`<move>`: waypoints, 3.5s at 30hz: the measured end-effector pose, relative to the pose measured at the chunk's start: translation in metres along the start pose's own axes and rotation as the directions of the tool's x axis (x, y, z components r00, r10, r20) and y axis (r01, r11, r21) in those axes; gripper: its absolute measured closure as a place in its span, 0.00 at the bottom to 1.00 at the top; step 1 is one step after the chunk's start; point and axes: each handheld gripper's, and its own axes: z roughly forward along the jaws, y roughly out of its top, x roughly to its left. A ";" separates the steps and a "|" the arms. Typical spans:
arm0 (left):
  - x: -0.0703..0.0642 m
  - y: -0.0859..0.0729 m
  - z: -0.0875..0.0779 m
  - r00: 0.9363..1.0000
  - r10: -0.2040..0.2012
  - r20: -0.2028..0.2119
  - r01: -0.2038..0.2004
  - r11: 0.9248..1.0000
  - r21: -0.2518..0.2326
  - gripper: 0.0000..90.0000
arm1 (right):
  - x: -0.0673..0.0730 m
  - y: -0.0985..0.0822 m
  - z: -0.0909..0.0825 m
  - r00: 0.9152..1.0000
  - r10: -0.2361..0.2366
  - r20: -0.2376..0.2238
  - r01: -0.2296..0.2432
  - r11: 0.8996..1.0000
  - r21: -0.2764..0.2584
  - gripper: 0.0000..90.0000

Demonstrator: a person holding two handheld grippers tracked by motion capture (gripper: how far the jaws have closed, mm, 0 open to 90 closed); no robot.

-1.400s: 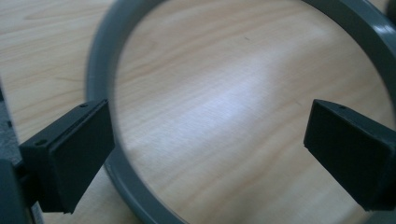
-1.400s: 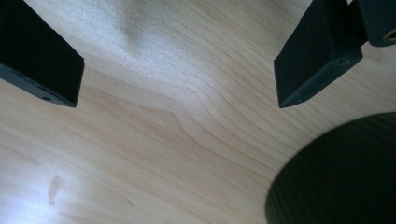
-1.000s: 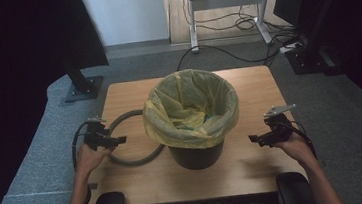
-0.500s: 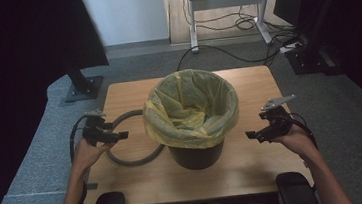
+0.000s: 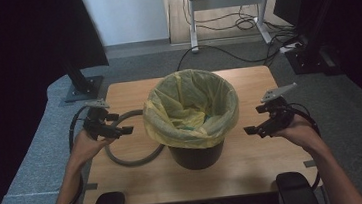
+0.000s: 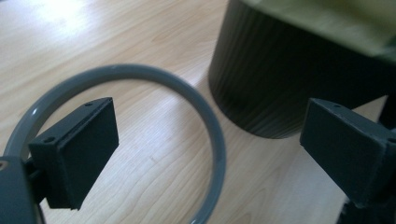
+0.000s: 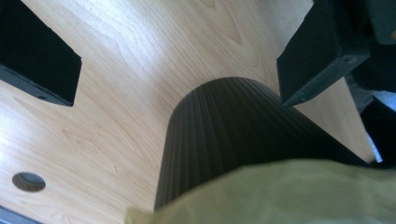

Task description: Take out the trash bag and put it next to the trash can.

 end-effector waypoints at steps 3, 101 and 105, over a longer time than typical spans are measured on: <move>-0.008 0.010 -0.006 1.000 0.026 0.009 -0.026 1.000 0.003 0.04 | 0.004 0.008 -0.006 1.000 -0.016 -0.018 0.016 1.000 -0.004 0.00; -0.099 0.134 -0.012 0.964 0.244 0.106 -0.239 0.970 -0.052 0.99 | 0.047 0.131 -0.012 0.955 -0.210 -0.211 0.193 0.976 -0.096 0.55; -0.087 0.140 -0.016 0.973 0.215 0.084 -0.209 0.975 -0.072 0.99 | 0.041 0.130 -0.010 0.963 -0.188 -0.192 0.175 0.981 -0.084 0.56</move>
